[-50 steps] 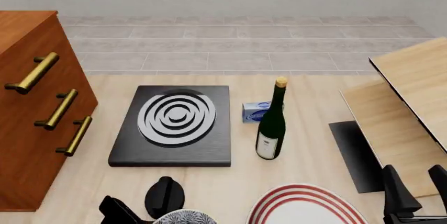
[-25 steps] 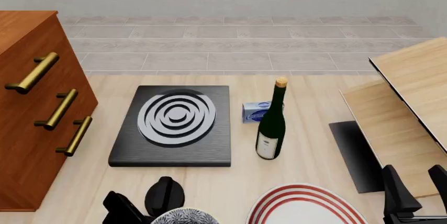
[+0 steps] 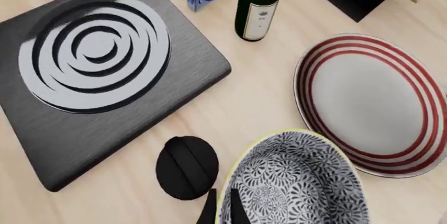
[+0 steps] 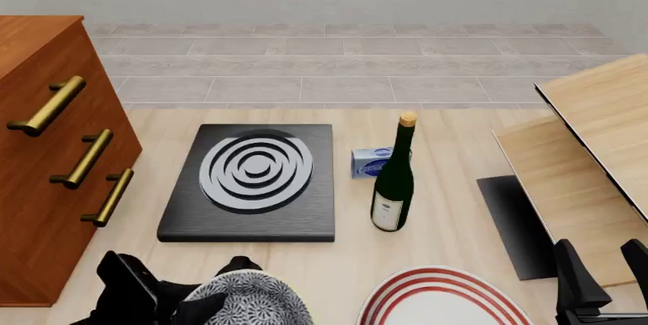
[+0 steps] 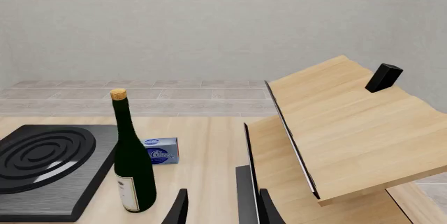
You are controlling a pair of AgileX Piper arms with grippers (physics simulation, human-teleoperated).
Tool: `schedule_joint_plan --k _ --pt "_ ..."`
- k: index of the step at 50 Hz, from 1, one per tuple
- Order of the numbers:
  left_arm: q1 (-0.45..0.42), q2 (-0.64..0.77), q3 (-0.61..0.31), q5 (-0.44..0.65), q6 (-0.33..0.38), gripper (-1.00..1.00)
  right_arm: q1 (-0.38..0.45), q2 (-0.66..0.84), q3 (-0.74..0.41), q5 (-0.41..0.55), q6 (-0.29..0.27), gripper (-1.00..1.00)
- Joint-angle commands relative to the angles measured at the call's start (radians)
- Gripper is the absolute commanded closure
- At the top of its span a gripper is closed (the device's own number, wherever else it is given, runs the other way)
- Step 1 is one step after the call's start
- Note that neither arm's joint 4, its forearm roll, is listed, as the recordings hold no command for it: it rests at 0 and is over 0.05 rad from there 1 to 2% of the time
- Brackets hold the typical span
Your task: Put the bowl on the stove.
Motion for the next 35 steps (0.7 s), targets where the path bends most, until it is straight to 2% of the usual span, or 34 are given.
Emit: schedule_joint_plan --k 1,9,15,16,18,22,28,35 --pt "0.016 -0.118 -0.084 0.135 0.018 1.00 0.000 0.000 0.000 0.000 0.000 -1.00" --pt "0.041 -0.198 -0.183 0.204 -0.026 1.00 0.000 0.000 0.000 0.000 0.000 -1.00" --pt "0.080 -0.202 -0.229 0.186 -0.081 1.00 0.000 0.000 0.000 0.000 0.000 -1.00" --pt "0.101 -0.197 -0.248 0.177 -0.121 1.00 0.000 0.000 0.000 0.000 0.000 -1.00" --pt "0.103 -0.200 -0.252 0.178 -0.108 1.00 0.000 0.000 0.000 0.000 0.000 -1.00" --pt "0.163 -0.206 -0.295 0.195 -0.136 1.00 0.000 0.000 0.000 0.000 0.000 -1.00" --pt "0.179 -0.199 -0.330 0.207 -0.153 1.00 0.000 0.000 0.000 0.000 0.000 -1.00" --pt "0.250 -0.166 -0.351 0.166 -0.221 1.00 0.000 0.000 0.000 0.000 0.000 -1.00"
